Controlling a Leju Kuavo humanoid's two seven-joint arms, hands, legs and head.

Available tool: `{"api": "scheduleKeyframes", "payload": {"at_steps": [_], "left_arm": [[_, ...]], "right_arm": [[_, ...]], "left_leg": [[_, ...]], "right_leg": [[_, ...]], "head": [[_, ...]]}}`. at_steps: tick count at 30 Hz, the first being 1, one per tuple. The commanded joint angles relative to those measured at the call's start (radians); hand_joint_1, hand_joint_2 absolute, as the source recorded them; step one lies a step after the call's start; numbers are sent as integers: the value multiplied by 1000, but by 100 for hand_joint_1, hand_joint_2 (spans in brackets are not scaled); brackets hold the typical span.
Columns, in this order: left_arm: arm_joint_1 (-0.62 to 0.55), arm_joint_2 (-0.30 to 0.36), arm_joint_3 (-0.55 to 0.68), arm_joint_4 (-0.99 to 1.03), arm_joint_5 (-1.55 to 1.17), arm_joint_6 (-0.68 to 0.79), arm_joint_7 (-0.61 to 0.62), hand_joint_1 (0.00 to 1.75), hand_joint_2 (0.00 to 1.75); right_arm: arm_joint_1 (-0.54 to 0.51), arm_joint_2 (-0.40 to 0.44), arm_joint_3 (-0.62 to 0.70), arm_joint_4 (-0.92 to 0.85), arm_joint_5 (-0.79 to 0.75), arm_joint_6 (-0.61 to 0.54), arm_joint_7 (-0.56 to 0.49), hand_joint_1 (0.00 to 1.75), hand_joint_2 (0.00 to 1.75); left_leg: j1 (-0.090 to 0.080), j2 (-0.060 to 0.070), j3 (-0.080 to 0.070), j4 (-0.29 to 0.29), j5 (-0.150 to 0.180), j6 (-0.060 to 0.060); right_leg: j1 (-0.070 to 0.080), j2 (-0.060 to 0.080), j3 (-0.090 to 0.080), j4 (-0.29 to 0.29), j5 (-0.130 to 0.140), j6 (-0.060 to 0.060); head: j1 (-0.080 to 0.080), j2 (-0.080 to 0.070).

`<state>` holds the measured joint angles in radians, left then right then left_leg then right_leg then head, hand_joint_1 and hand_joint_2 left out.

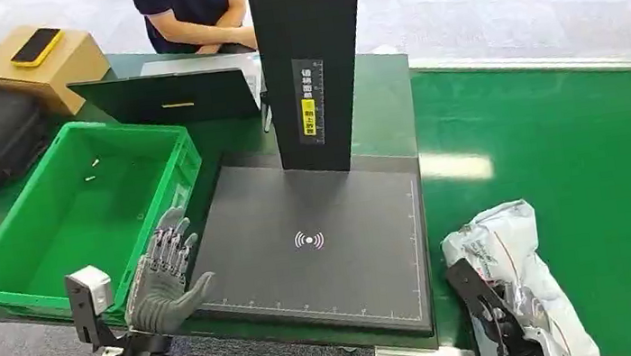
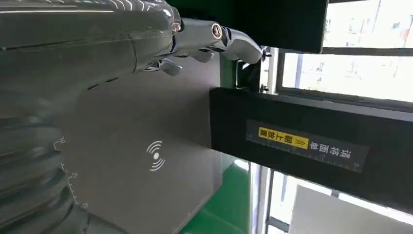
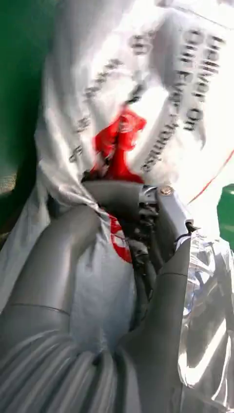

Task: Moved the parcel from conveyor to table for the left to box.

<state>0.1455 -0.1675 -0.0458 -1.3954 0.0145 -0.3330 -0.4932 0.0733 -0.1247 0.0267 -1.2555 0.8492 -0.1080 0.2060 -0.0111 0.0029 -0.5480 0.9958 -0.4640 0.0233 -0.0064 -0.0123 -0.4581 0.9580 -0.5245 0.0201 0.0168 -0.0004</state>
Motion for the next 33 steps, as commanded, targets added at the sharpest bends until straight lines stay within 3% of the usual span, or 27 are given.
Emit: {"api": "scheduleKeyframes", "payload": {"at_steps": [1, 2, 4, 5, 6, 7, 13, 15, 17, 18, 20, 22, 25, 28, 30, 32, 33], "left_arm": [[-1, 7, 23, 8, -8, -11, -1, 0, 175], [0, 5, 24, 6, -9, -11, -1, 0, 175], [-5, -4, 25, 13, -10, -14, -7, 0, 175], [-8, -5, 24, 18, -11, -13, -11, 0, 175], [-17, -6, 18, 30, -12, -19, -18, 0, 175], [-23, -5, 14, 40, -14, -20, -22, 0, 175], [-69, 5, -9, 91, -13, -22, -40, 0, 175], [-80, 6, -11, 101, -11, -22, -41, 0, 175], [-96, 6, -14, 114, -9, -26, -41, 0, 175], [-104, 6, -15, 122, -9, -27, -41, 0, 175], [-113, 8, -17, 129, -13, -29, -43, 0, 175], [-133, 18, -27, 149, -21, -45, -51, 0, 175], [-156, 30, -37, 172, -27, -57, -64, 0, 175], [-162, 36, -34, 166, -22, -52, -69, 0, 175], [-162, 35, -32, 159, -20, -52, -68, 0, 175], [-158, 36, -30, 149, -14, -48, -66, 0, 175], [-154, 36, -28, 142, -7, -49, -64, 0, 175]], "right_arm": [[10, 118, -140, -104, -25, -155, -179, 175, 175], [14, 126, -148, -136, -32, -177, -192, 175, 175], [15, 149, -181, -210, -85, -375, -350, 175, 175], [17, 149, -185, -238, -96, -377, -350, 175, 175], [17, 163, -202, -293, -190, -482, -483, 175, 175], [15, 164, -206, -317, -209, -515, -520, 175, 175], [-18, 172, -183, -442, -313, -590, -680, 175, 175], [-58, 163, -158, -421, -283, -586, -679, 175, 175], [-133, 149, -111, -363, -223, -572, -655, 175, 175], [-171, 114, -49, -317, -175, -483, -622, 175, 175], [-222, 110, -1, -257, -109, -455, -602, 175, 175], [-302, 41, 127, -137, 41, -285, -546, 175, 175], [-424, -13, 301, 38, 210, -178, -551, 175, 175], [-586, -20, 472, 214, 253, -102, -562, 175, 175], [-638, -15, 524, 265, 249, -85, -560, 175, 175], [-758, 1, 662, 374, 248, -12, -604, 175, 175], [-800, 15, 709, 413, 230, 15, -621, 175, 175]], "left_leg": [[0, 0, 0, -1, 0, -2], [0, 0, 0, -2, 0, -3], [0, 2, -2, 0, 0, -2], [0, 2, -1, 0, 0, -3], [0, 1, -2, 0, 0, -2], [-1, 1, -1, -1, 1, -3], [-1, 1, -1, -1, 1, -3], [-1, 2, -2, 0, 1, -2], [-1, 6, -2, -1, 1, -3], [-1, 5, -1, -1, 1, -3], [0, 6, -1, -1, 2, -3], [0, 8, 0, -2, 2, -4], [0, 11, 2, -2, 2, -4], [0, 13, 2, -2, 2, -3], [-1, 16, 1, -2, 4, -4], [0, 10, 0, -1, 3, -3], [-1, 16, 0, -1, 3, -4]], "right_leg": [[0, 1, 0, 0, 0, -1], [0, 1, 0, 0, 0, -1], [0, 2, -2, 2, 0, -1], [0, 3, -2, 2, 0, -1], [-1, 2, -2, 2, 0, -1], [-1, 2, -2, 2, 0, -1], [-1, 2, -2, 2, 0, -1], [-1, 2, -3, 2, 0, -1], [-1, 7, -4, 2, 2, -1], [-1, 6, -3, 2, 1, -1], [-1, 7, -3, 2, 2, -1], [-1, 9, -3, 2, 3, -1], [0, 11, -2, 1, 4, -2], [0, 13, -2, 2, 5, -1], [0, 17, -5, 4, 6, -2], [0, 10, -3, 5, 4, -2], [-1, 16, -7, 7, 5, -2]], "head": [[0, 0], [0, 0], [0, 0], [0, 0], [0, 0], [0, 0], [0, 0], [0, 0], [0, 0], [0, 0], [0, 0], [0, 0], [0, 0], [0, 0], [1, 0], [-1, 0], [0, 0]]}}
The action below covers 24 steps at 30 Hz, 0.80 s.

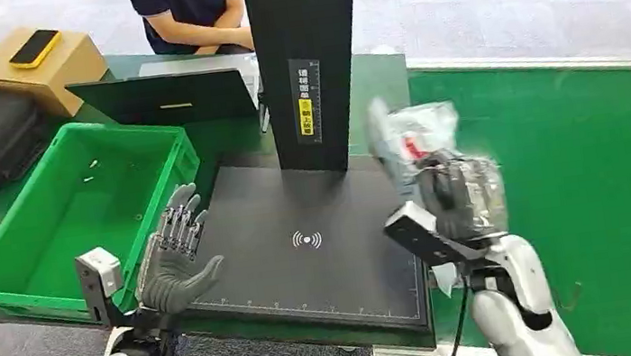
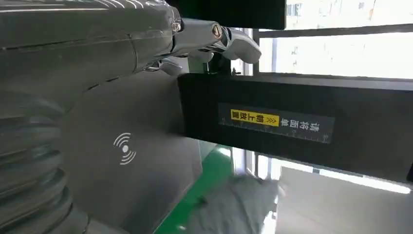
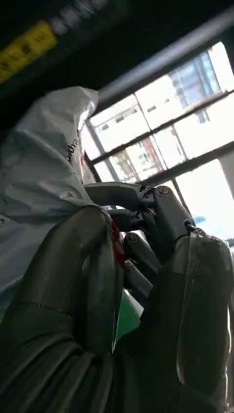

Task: Moved the parcel from conveyor to table for the left to box.

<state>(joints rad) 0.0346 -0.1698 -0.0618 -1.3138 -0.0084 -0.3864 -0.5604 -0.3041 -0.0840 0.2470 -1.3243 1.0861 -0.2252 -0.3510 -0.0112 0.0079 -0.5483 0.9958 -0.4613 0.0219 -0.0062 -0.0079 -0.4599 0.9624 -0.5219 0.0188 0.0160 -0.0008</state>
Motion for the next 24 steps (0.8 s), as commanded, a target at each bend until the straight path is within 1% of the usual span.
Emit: {"api": "scheduleKeyframes", "payload": {"at_steps": [1, 2, 3, 4, 5, 6, 7, 8, 9, 10, 11, 12, 13, 14, 15, 16, 17, 18, 19, 20, 21, 22, 23, 24], "left_arm": [[-38, 37, -10, 52, 21, 4, 6, 0, 175], [-36, 37, -10, 51, 21, 4, 6, 0, 175], [-30, 36, -9, 42, 23, 2, 8, 0, 175], [-30, 34, -10, 41, 23, -1, 11, 0, 175], [-33, 28, -10, 47, 23, -4, 14, 0, 175], [-37, 26, -12, 55, 23, -4, 15, 0, 175], [-38, 25, -12, 57, 23, -4, 15, 0, 175], [-45, 23, -15, 70, 21, -1, 15, 0, 175], [-46, 22, -16, 74, 21, 0, 15, 0, 175], [-45, 22, -17, 74, 21, 0, 15, 0, 175], [-45, 22, -18, 74, 21, 1, 15, 0, 175], [-35, 22, -16, 65, 22, 3, 13, 0, 175], [-29, 23, -16, 59, 22, 3, 13, 0, 175], [-22, 23, -14, 50, 22, 3, 14, 0, 175], [-9, 22, -8, 37, 22, 4, 13, 0, 175], [-4, 23, -7, 33, 22, 3, 14, 0, 175], [3, 20, 2, 24, 23, 4, 13, 0, 175], [6, 19, 5, 20, 24, 5, 12, 0, 175], [10, 19, 6, 15, 24, 4, 12, 0, 175], [17, 17, 11, 3, 28, 8, 9, 0, 175], [23, 18, 15, -9, 30, 9, 9, 0, 175], [30, 19, 18, -25, 34, 14, 9, 0, 175], [39, 17, 23, -41, 40, 22, 13, 0, 175], [46, 17, 24, -52, 41, 23, 17, 0, 175]], "right_arm": [[-457, -17, 546, 513, -20, 150, -73, 175, 175], [-461, -11, 550, 512, -19, 151, -73, 175, 175], [-473, -10, 579, 520, -27, 158, -82, 175, 175], [-482, -13, 601, 524, -45, 171, -97, 175, 175], [-501, -20, 665, 525, -107, 169, -123, 175, 175], [-506, -15, 684, 524, -124, 183, -145, 175, 175], [-506, -11, 687, 524, -125, 184, -145, 175, 175], [-510, -2, 716, 513, -156, 197, -177, 175, 175], [-512, 4, 735, 508, -162, 203, -176, 175, 175], [-510, 5, 740, 504, -166, 204, -173, 175, 175], [-512, 9, 757, 499, -157, 203, -166, 175, 175], [-510, 15, 778, 493, -144, 186, -123, 175, 175], [-510, 18, 783, 499, -152, 191, -112, 175, 175], [-518, 22, 797, 524, -167, 202, -73, 175, 175], [-527, 25, 813, 557, -179, 196, -60, 175, 175], [-527, 23, 818, 567, -178, 178, -65, 98, 175], [-522, 27, 806, 597, -223, 142, -69, 21, 175], [-517, 22, 800, 595, -230, 122, -73, 0, 175], [-512, 19, 795, 593, -237, 98, -79, 0, 175], [-485, 21, 740, 577, -302, 66, -86, 0, 175], [-472, 11, 729, 556, -316, 51, -93, 0, 175], [-432, 3, 664, 498, -372, -21, -95, 0, 175], [-404, -9, 624, 441, -413, -37, -95, 0, 175], [-392, -24, 616, 401, -414, -31, -89, 0, 175]], "left_leg": [[0, 7, -1, 0, 0, -2], [-1, 12, -1, 0, 0, -3], [0, 9, -1, 0, 0, -3], [0, 10, 0, -1, 0, -3], [0, 8, 0, -2, 1, -4], [0, 4, -1, -1, 1, -3], [0, 3, -1, -1, 1, -3], [0, 3, -1, -1, 2, -4], [0, 3, -1, -3, 3, -6], [0, 3, -1, 0, 0, -2], [0, 4, -1, -1, 0, -2], [0, 3, -1, -2, 1, -3], [0, 1, -1, -1, 1, -2], [0, 1, -1, -2, 1, -3], [0, 2, -2, 0, 0, -2], [0, 2, -1, 0, 0, -2], [0, 3, 0, -2, 1, -4], [0, 2, -1, -1, 0, -3], [0, 3, 0, -2, 1, -3], [0, 1, -1, -1, 1, -2], [0, 0, -1, -1, 1, -3], [0, -1, -1, -2, 2, -4], [1, -1, -2, 0, 1, -2], [1, -1, -2, -1, 1, -3]], "right_leg": [[0, 8, -3, 2, 1, -1], [-1, 13, -6, 4, 2, -1], [-1, 10, -4, 3, 1, -1], [0, 11, -4, 2, 2, -1], [-1, 10, -4, 1, 2, -1], [0, 6, -3, 1, 1, -1], [-1, 5, -4, 1, 1, -1], [-1, 5, -4, 1, 1, -1], [-1, 5, -4, 0, 3, -2], [0, 4, -3, 1, 1, -1], [-1, 5, -3, 1, 1, -1], [-1, 5, -3, 1, 1, -1], [0, 3, -3, 1, 0, -1], [-1, 3, -3, 1, 1, -1], [0, 3, -3, 1, 0, -1], [0, 4, -3, 1, 0, -1], [-1, 5, -3, 1, 1, -1], [-1, 4, -2, 0, 1, -1], [-1, 5, -3, 0, 1, -1], [0, 2, -2, 0, 0, -1], [0, 1, -2, 0, 1, -1], [0, 1, -2, -1, 1, -1], [0, 0, -2, 0, 0, -1], [0, 1, -2, 0, 0, -1]], "head": [[1, 0], [1, 0], [0, 0], [1, 0], [0, 0], [1, 0], [1, 0], [1, 0], [1, 0], [1, 0], [1, 0], [1, 0], [1, 0], [0, 0], [1, 0], [1, 0], [1, 0], [1, 0], [0, 0], [1, 0], [1, 0], [1, 0], [1, 0], [1, 0]]}}
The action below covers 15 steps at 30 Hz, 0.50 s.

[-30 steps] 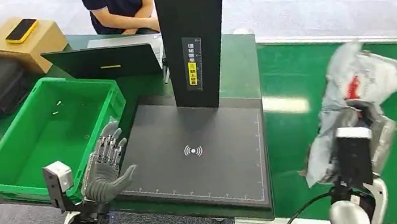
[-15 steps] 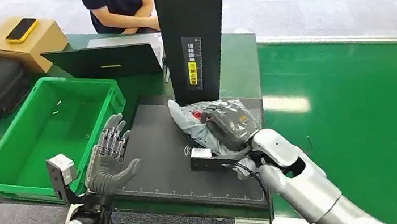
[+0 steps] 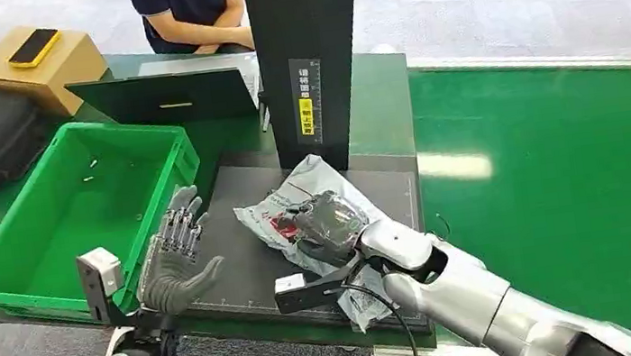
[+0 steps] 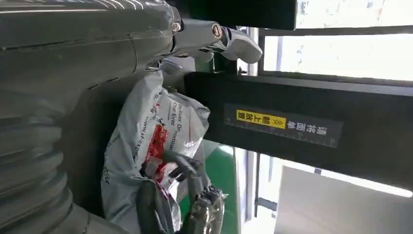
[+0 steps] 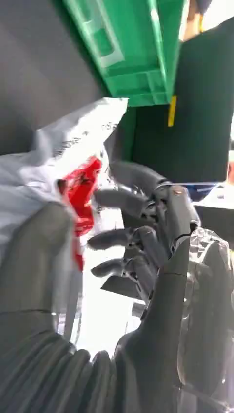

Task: Moved the parcel from conveyor to table for the left to box.

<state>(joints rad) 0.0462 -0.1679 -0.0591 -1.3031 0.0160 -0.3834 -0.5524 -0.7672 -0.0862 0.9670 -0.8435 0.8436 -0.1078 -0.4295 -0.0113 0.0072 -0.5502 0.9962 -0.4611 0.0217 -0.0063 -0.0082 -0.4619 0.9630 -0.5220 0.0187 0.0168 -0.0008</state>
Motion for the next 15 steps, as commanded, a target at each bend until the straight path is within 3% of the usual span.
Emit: {"api": "scheduleKeyframes", "payload": {"at_steps": [1, 6, 10, 12, 15], "left_arm": [[42, 10, 28, -75, 18, 24, 16, 0, 175], [60, 5, 26, -92, 15, 28, 26, 0, 175], [75, 10, 6, -82, 17, 43, 16, 0, 175], [76, 10, 4, -80, 18, 44, 15, 0, 175], [76, 20, -23, -80, 22, 44, 6, 0, 175]], "right_arm": [[112, -31, -164, -149, -215, -194, 5, 0, 175], [194, -81, -255, -276, -220, -269, 14, 0, 175], [291, -94, -368, -389, -150, -500, -2, 0, 175], [296, -97, -369, -396, -149, -500, -2, 0, 175], [358, -91, -440, -502, -173, -590, -51, 0, 175]], "left_leg": [[1, 0, 0, -2, 1, -4], [1, -3, -1, -1, 0, -2], [1, -3, -1, -1, 0, -2], [0, -3, 0, -1, 0, -2], [0, -3, 0, -2, 1, -3]], "right_leg": [[0, 2, 0, -2, 1, -1], [0, -2, 0, -1, 0, 0], [0, -3, 1, -2, 0, 0], [0, -2, 0, -2, 0, -1], [0, -1, 0, -2, 0, -1]], "head": [[0, 0], [0, 0], [0, 0], [0, 0], [0, 0]]}}
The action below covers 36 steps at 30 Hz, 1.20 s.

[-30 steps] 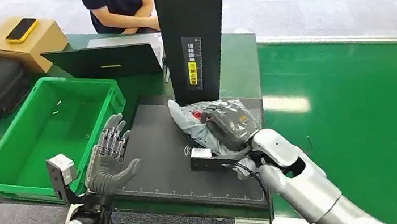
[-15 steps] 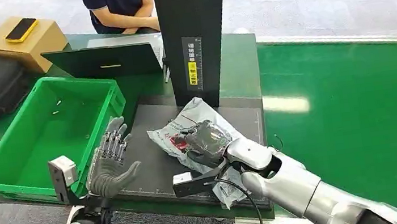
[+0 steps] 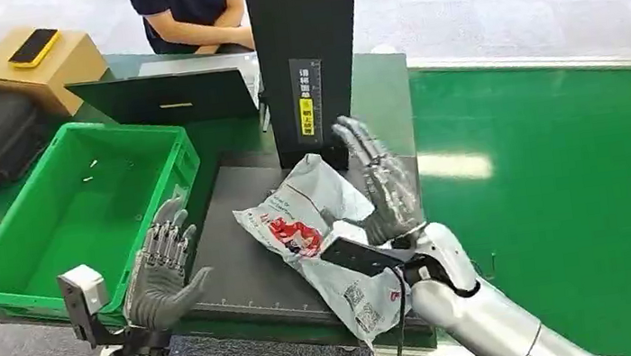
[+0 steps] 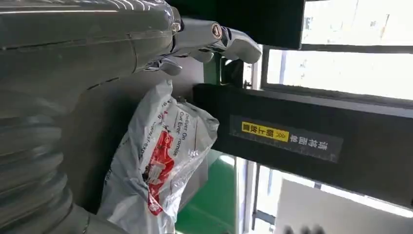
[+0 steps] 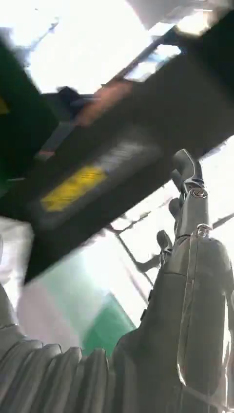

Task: Moved the parcel from conveyor to table for the left to box.

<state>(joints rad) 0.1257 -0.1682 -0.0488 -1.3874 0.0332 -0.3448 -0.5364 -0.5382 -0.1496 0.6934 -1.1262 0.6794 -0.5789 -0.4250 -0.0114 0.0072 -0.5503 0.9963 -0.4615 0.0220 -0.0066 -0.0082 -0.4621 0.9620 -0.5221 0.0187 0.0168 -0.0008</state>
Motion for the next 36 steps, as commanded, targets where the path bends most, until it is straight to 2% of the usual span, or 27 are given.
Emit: {"api": "scheduleKeyframes", "payload": {"at_steps": [1, 4, 5, 7, 10, 13, 14, 15, 16, 17, 19, 20, 21, 22, 24, 25, 27, 29, 32, 33, 34, 35, 36], "left_arm": [[-4, 23, -40, 3, 5, 3, -10, 0, 175], [3, 32, -62, -14, 5, 10, -10, 0, 175], [10, 35, -72, -25, 7, 5, -11, 0, 175], [23, 37, -92, -41, 1, 4, -12, 0, 175], [15, 72, -221, -18, -159, 53, 2, 0, 175], [-32, 64, -320, 48, -258, 105, 19, 0, 175], [-58, 75, -396, 62, -407, 161, 36, 0, 175], [-78, 56, -432, 89, -440, 168, 45, 0, 175], [-88, 54, -453, 100, -457, 181, 51, 0, 175], [-124, 66, -515, 128, -556, 186, 90, 0, 175], [-200, 38, -560, 236, -670, 187, 138, 0, 175], [-264, 31, -602, 314, -768, 203, 204, 0, 175], [-315, 7, -608, 396, -796, 222, 207, 0, 175], [-339, -1, -616, 431, -819, 233, 214, 0, 175], [-431, -32, -649, 566, -908, 265, 283, 0, 175], [-454, -41, -652, 602, -925, 276, 296, 0, 175], [-532, -66, -692, 727, -1046, 311, 423, 0, 175], [-576, -87, -684, 820, -1072, 293, 463, 0, 175], [-621, -92, -682, 920, -1098, 260, 507, 0, 175], [-644, -89, -690, 965, -1134, 246, 602, 0, 175], [-646, -85, -688, 966, -1133, 246, 600, 0, 175], [-666, -81, -693, 997, -1170, 257, 679, 0, 175], [-676, -74, -661, 1009, -1150, 249, 678, 0, 175]], "right_arm": [[146, -27, -188, -247, -15, -119, -64, 0, 175], [200, -30, -265, -298, -53, -119, -54, 0, 175], [222, -18, -307, -306, -122, -111, -21, 0, 175], [246, -20, -343, -306, -182, -90, -36, 0, 175], [342, 18, -495, -315, -310, -37, -15, 0, 175], [441, 52, -625, -352, -324, -20, -28, 0, 175], [494, 82, -696, -380, -336, -12, 10, 0, 175], [554, 93, -747, -420, -348, 12, -1, 0, 175], [573, 109, -779, -433, -360, 42, -12, 0, 175], [598, 137, -832, -449, -381, 59, 9, 0, 175], [640, 166, -906, -482, -378, 85, -3, 0, 175], [658, 184, -943, -497, -382, 96, 4, 0, 175], [678, 201, -976, -518, -372, 112, -5, 0, 175], [687, 211, -988, -528, -367, 116, -8, 0, 175], [701, 245, -1027, -552, -357, 144, -6, 0, 175], [699, 252, -1031, -555, -353, 148, -5, 0, 175], [680, 265, -1040, -543, -337, 154, 3, 0, 175], [662, 267, -1036, -528, -329, 155, 7, 0, 175], [642, 271, -1025, -507, -325, 145, 9, 0, 175], [641, 277, -1027, -506, -322, 140, 12, 0, 175], [642, 278, -1027, -506, -322, 140, 12, 0, 175], [646, 288, -1034, -517, -319, 134, 12, 0, 175], [647, 290, -1032, -523, -320, 138, 13, 0, 175]], "left_leg": [[0, -2, 0, -1, 1, -3], [0, -6, -1, -1, 1, -3], [0, -3, 0, -1, 1, -2], [0, -3, 0, -1, 1, -2], [0, -5, 1, -2, 1, -3], [0, -8, 0, -2, 1, -1], [0, -8, 1, -2, 1, -2], [0, -12, 1, -4, 3, -3], [0, -8, 1, -2, 2, -2], [0, -15, 1, -3, 2, -2], [0, -13, -1, -3, 2, -2], [-1, -13, -1, -1, 1, -1], [-1, -14, -1, -2, 2, -2], [-1, -13, -1, -3, 2, -3], [-1, -18, -2, -3, 3, -2], [-1, -13, -2, -2, 2, -1], [-1, -12, -2, -1, 2, -2], [-1, -9, -2, -1, 2, -2], [-1, -6, -1, -2, 2, -3], [-1, -5, -1, -1, 1, -2], [-1, -5, 0, -2, 1, -2], [0, -3, -1, -1, 1, -2], [0, -3, -1, -1, 1, -2]], "right_leg": [[0, -1, 0, -1, 0, -1], [0, -4, 0, 0, -1, -1], [0, -2, 0, 0, 0, -1], [0, -2, 0, -1, 0, -1], [0, -4, 2, -2, 0, -1], [0, -7, 3, -3, -1, 0], [0, -8, 3, -3, -1, 0], [0, -11, 5, -5, 0, -1], [0, -7, 2, -4, 0, -1], [0, -14, 4, -5, -1, -1], [-1, -12, 2, -5, -1, -1], [-1, -12, 2, -4, -1, 0], [-1, -13, 3, -4, -1, 0], [-1, -11, 2, -5, 0, -1], [-1, -16, 3, -5, -1, -1], [-1, -11, 0, -4, 0, 0], [-1, -11, 0, -3, 0, 0], [-1, -8, 0, -3, 1, 0], [-1, -5, 0, -2, 1, -1], [0, -4, 0, -2, 1, 0], [-1, -4, 0, -3, 1, -1], [0, -3, -1, -1, 1, 0], [0, -2, -1, -2, 1, -1]], "head": [[0, 0], [-1, 0], [0, 0], [0, 0], [0, 0], [0, 0], [0, 0], [0, 0], [1, 0], [0, 0], [0, 0], [1, 0], [0, 0], [0, 0], [0, 0], [0, 0], [0, 0], [0, 0], [0, 0], [0, 0], [1, 0], [0, 0], [0, 0]]}}
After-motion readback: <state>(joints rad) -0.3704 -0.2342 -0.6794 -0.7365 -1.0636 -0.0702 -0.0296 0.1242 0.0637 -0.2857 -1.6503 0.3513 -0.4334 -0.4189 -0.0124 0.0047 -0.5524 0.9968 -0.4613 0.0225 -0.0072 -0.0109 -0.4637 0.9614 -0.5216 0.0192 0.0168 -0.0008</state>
